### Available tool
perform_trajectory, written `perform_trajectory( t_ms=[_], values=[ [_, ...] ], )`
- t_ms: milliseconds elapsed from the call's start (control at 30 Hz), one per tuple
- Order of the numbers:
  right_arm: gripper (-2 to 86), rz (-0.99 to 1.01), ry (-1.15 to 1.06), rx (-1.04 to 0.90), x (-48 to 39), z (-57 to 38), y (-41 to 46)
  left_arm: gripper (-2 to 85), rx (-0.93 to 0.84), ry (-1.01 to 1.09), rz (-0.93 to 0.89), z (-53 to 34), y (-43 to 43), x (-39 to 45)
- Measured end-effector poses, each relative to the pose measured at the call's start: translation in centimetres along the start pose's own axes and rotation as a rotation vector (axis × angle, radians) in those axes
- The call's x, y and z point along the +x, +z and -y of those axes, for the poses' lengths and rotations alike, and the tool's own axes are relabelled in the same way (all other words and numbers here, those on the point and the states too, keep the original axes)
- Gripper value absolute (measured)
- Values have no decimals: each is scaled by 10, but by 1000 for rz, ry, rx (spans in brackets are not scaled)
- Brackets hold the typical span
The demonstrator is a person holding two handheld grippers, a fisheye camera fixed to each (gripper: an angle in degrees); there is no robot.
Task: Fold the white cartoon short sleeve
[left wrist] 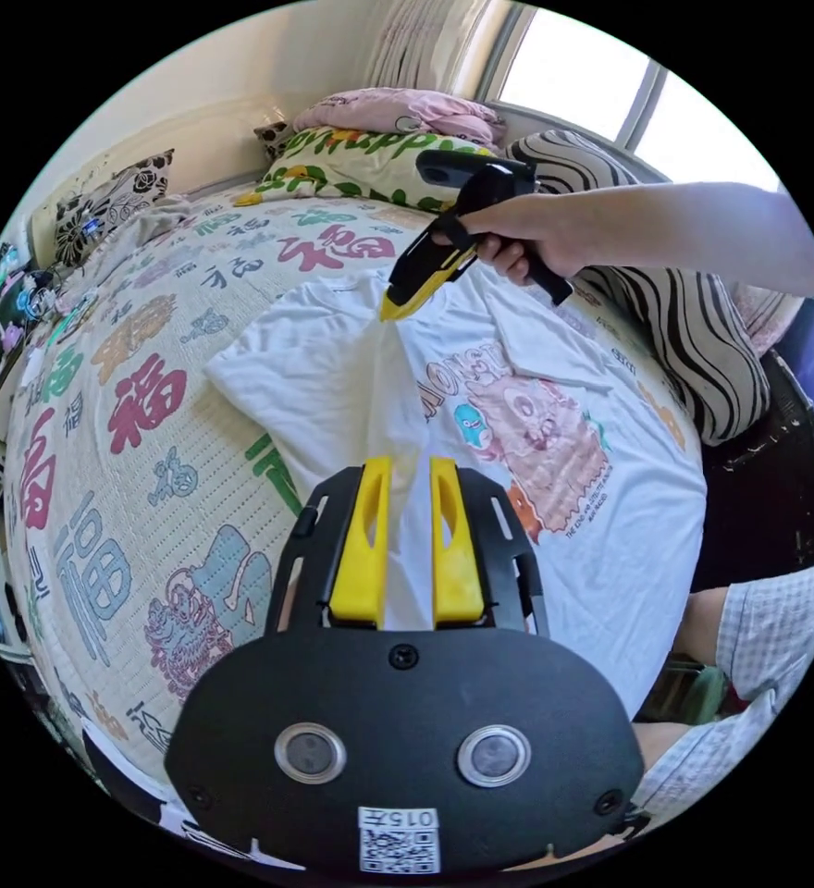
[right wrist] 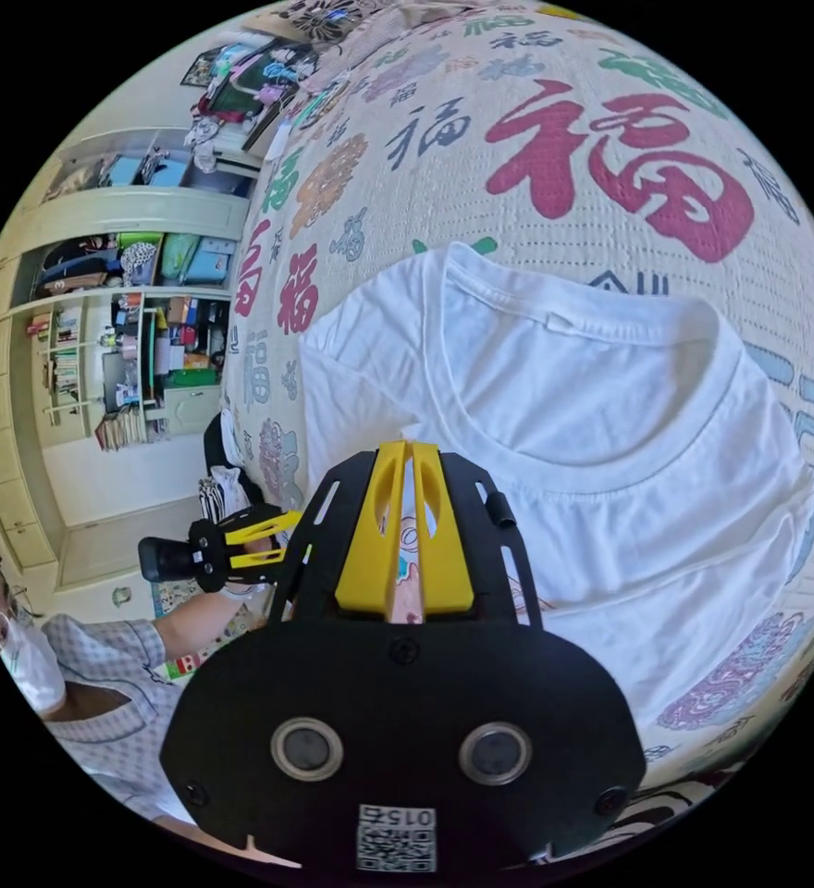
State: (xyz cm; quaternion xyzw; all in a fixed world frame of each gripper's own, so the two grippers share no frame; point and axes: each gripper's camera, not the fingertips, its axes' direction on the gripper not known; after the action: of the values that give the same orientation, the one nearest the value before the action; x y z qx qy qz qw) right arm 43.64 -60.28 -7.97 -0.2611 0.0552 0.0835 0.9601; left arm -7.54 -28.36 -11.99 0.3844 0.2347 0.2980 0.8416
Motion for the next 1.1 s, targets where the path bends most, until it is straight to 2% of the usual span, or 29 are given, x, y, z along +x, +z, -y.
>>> perform_trajectory(
  t_ms=[100,167,333,467,533,667,767,967,1033,1100],
  values=[
    [3,-9,-26,-11,0,3,5,40,-56,-1,66,5,19,-5],
    [3,-10,-43,-17,0,6,5,22,-44,-9,46,6,16,-10],
    [3,-52,-133,-48,-7,12,-7,12,94,-28,-222,-2,-15,-20],
    [2,-219,-163,-120,1,15,3,53,-46,-96,-322,-1,14,-37],
    [1,-324,-129,-108,7,14,2,62,-35,-97,-387,-3,14,-43],
    [5,-447,-169,47,-2,3,-14,60,-14,-210,-224,-9,6,-63],
    [26,-358,-296,87,-22,9,-4,60,-35,-325,-159,-15,15,-84],
    [80,-267,-504,-72,-72,74,55,28,-48,-431,-189,-28,33,-99],
    [72,-282,-508,-141,-77,94,75,4,-40,-449,-186,-32,35,-101],
    [20,-299,-481,-270,-70,111,96,-5,-19,-484,-211,-40,36,-107]
  ],
)
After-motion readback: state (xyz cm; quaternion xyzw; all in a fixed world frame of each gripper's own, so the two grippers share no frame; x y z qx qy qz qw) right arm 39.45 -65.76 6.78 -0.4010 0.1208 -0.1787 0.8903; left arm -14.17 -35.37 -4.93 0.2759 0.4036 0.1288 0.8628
